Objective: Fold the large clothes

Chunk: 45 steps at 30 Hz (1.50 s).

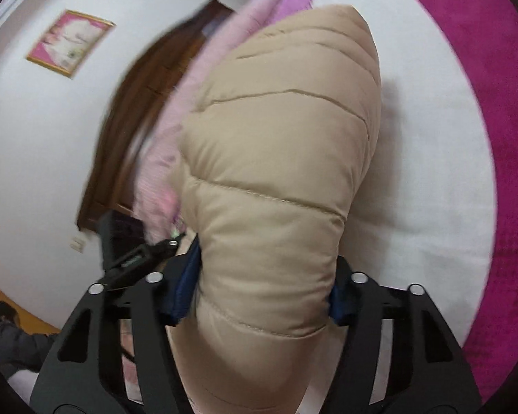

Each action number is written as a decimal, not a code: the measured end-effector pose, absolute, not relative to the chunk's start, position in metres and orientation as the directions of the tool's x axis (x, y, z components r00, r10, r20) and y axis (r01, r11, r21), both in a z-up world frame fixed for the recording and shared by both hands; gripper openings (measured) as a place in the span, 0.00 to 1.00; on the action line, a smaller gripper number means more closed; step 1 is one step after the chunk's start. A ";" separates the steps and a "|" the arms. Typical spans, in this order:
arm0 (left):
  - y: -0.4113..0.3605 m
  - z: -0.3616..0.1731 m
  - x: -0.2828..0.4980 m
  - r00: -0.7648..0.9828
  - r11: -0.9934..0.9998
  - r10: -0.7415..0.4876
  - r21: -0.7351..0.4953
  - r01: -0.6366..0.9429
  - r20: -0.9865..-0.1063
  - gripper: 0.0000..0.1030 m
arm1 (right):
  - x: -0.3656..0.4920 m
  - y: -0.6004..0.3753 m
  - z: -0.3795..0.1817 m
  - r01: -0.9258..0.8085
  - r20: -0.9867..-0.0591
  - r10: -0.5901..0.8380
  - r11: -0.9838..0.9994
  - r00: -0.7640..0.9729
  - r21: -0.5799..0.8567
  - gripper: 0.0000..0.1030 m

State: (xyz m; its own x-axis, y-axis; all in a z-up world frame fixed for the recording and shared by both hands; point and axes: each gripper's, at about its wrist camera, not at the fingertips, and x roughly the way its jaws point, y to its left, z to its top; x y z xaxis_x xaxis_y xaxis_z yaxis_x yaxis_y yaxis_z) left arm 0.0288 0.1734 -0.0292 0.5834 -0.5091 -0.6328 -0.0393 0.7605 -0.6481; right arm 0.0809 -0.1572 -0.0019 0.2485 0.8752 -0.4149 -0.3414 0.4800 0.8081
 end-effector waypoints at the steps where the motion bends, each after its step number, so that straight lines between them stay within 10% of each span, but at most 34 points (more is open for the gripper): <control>1: 0.164 -0.024 0.036 0.583 0.759 -0.526 -0.651 -0.006 -0.619 0.35 | 0.080 -0.164 0.006 -0.355 -0.413 0.869 0.490 0.272 0.796 0.54; 7: 0.088 0.007 0.085 0.554 0.744 -0.618 -0.642 0.185 -0.557 0.33 | 0.083 -0.229 0.059 -0.382 -0.438 0.777 0.612 0.452 0.692 0.54; 21: 0.032 -0.034 0.071 0.503 0.930 -0.350 -0.356 0.089 -0.790 0.42 | 0.047 -0.262 0.028 -0.139 -0.660 0.512 0.835 0.550 0.532 0.70; 26: 0.039 -0.040 0.064 0.520 0.960 -0.255 -0.279 0.032 -0.815 0.42 | 0.027 -0.229 0.035 -0.166 -0.688 0.350 0.933 0.635 0.321 0.45; 38: 0.056 -0.041 0.058 0.529 0.972 -0.187 -0.235 -0.025 -0.828 0.43 | 0.044 -0.212 -0.004 -0.137 -0.719 0.319 0.944 0.618 0.300 0.49; 45: 0.059 -0.010 0.018 0.604 0.971 -0.179 -0.238 -0.018 -0.777 0.70 | 0.003 -0.226 0.022 -0.098 -0.690 0.318 0.936 0.651 0.339 0.69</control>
State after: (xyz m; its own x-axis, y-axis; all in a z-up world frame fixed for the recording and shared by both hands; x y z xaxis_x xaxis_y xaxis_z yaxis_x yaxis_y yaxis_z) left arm 0.0176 0.0589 -0.0095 0.6041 -0.1788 -0.7766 -0.0184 0.9711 -0.2379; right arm 0.0032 -0.2257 0.0219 0.6507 0.3180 -0.6895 -0.0980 0.9357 0.3390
